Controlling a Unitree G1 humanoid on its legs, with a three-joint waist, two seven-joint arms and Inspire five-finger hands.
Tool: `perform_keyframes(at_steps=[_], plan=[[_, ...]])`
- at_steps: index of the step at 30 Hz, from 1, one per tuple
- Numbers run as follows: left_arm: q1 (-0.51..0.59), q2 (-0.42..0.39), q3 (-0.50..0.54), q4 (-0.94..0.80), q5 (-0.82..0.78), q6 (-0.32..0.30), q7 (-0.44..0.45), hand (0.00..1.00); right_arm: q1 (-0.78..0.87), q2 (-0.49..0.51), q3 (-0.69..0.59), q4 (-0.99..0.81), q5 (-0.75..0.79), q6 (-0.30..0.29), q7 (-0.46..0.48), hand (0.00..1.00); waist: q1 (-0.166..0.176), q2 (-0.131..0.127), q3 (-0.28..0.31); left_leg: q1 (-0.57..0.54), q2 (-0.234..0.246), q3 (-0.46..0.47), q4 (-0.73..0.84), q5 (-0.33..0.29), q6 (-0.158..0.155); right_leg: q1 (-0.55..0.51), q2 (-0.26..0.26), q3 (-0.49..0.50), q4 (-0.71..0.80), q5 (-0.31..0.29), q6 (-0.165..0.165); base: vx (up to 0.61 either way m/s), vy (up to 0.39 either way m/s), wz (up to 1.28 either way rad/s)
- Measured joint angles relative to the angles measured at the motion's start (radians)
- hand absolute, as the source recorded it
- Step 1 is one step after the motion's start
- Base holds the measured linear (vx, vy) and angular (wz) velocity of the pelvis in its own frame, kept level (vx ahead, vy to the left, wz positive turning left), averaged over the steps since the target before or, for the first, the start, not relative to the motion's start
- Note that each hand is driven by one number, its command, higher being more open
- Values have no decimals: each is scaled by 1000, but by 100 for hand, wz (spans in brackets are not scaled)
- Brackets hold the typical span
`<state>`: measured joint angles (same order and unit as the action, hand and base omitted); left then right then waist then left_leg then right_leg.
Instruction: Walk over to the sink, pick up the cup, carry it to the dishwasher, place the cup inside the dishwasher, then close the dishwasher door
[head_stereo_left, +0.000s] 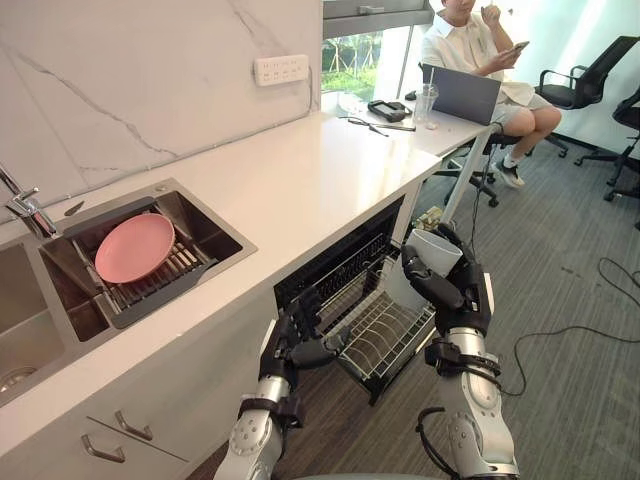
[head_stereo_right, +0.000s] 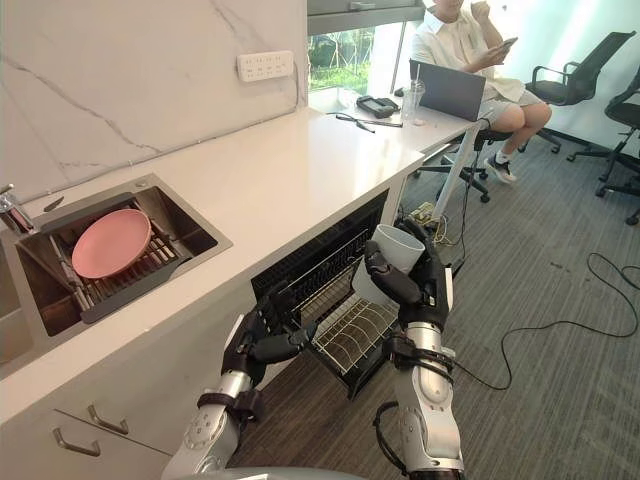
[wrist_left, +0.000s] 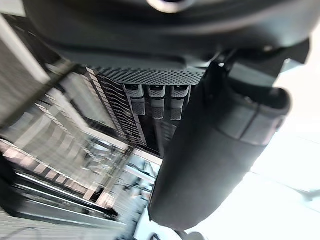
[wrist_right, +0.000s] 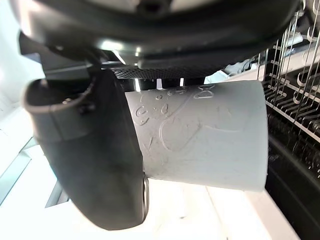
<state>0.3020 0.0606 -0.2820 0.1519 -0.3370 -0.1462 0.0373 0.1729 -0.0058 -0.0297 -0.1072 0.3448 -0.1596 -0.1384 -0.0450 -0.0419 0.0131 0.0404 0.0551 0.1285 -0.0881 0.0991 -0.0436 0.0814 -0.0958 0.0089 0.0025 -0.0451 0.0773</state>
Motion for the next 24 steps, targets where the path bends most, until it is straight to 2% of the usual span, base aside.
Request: perform_keyframes(at_steps=[7,14,20,24], plan=[[20,19,100,195,24,10,-7,90,16,-10,-45,27,-102,-1,6,30,0,6,12,0,0,-5,-4,-2,-2,7,-1,-7,-4,-1,1,-3,-2,2],[22,40,144,389,64,13,-14,90,16,-11,-45,137,-181,-1,14,30,2,18,45,-8,-4,-25,-5,-7,-3,11,-6,-28,-7,-11,9,-3,-4,9],[16,47,179,448,106,13,0,90,14,-16,-44,178,-227,0,17,30,5,24,67,-19,-5,-42,-4,-9,-5,13,-5,-48,-10,-17,4,23,-18,10],[-2,48,199,499,134,12,8,90,-7,-59,-43,192,-276,0,15,30,6,36,81,-45,-8,-51,-3,-11,0,-5,-6,-59,-11,-19,4,52,-23,7]])
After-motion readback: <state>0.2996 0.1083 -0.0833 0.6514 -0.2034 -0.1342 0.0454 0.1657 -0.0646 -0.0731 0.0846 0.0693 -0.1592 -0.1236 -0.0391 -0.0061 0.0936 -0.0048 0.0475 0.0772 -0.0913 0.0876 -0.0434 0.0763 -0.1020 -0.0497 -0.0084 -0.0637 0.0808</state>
